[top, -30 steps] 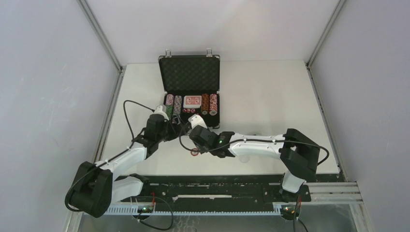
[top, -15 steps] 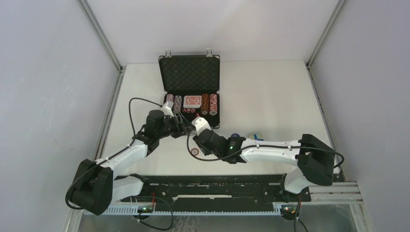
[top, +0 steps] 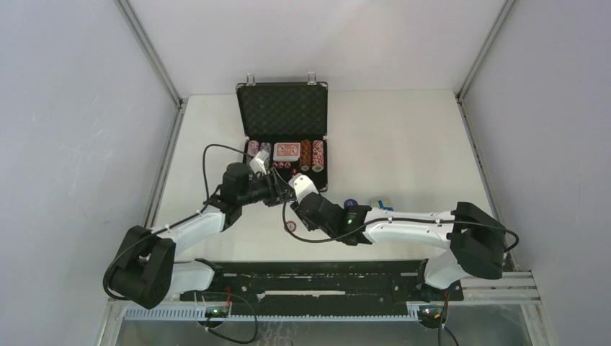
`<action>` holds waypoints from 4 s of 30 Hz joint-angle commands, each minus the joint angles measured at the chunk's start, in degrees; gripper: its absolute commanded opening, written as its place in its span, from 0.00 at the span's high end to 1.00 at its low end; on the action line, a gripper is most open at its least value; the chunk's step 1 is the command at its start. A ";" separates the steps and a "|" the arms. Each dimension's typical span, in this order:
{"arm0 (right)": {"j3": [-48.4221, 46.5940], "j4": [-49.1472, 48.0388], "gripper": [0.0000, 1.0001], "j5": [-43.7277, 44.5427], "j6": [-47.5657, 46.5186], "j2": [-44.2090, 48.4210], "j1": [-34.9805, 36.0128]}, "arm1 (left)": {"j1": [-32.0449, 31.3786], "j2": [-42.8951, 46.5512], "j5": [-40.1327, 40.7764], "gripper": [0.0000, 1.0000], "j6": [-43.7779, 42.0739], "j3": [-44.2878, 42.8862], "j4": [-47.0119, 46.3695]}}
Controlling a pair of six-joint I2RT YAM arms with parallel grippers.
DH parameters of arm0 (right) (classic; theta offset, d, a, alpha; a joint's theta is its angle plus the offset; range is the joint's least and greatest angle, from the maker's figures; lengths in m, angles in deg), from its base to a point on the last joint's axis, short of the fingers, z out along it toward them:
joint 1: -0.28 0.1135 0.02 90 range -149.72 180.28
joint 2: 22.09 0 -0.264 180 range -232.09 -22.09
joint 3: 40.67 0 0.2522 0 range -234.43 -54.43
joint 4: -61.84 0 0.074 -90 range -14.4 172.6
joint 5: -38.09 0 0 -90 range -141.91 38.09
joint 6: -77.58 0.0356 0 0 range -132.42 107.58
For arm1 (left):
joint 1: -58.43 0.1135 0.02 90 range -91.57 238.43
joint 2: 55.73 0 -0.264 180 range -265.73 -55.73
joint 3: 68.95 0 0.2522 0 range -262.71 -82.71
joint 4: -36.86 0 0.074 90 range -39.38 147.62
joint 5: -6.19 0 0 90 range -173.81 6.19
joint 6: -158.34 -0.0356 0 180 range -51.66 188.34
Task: Pack up texas hold em set
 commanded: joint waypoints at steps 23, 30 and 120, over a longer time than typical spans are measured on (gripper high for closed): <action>6.06 -4.95 0.59 -11.15 -2.06 12.94 -4.86 | -2.22 -1.90 -6.75 0.53 2.19 -1.60 -9.08; 6.15 -5.06 0.59 -11.63 -1.95 13.24 -5.67 | -3.26 -2.97 -8.55 0.54 2.40 -1.93 -10.27; 17.08 -9.25 0.34 -39.06 6.38 36.92 -33.41 | -4.16 -3.74 -4.30 1.00 -34.43 -15.32 1.10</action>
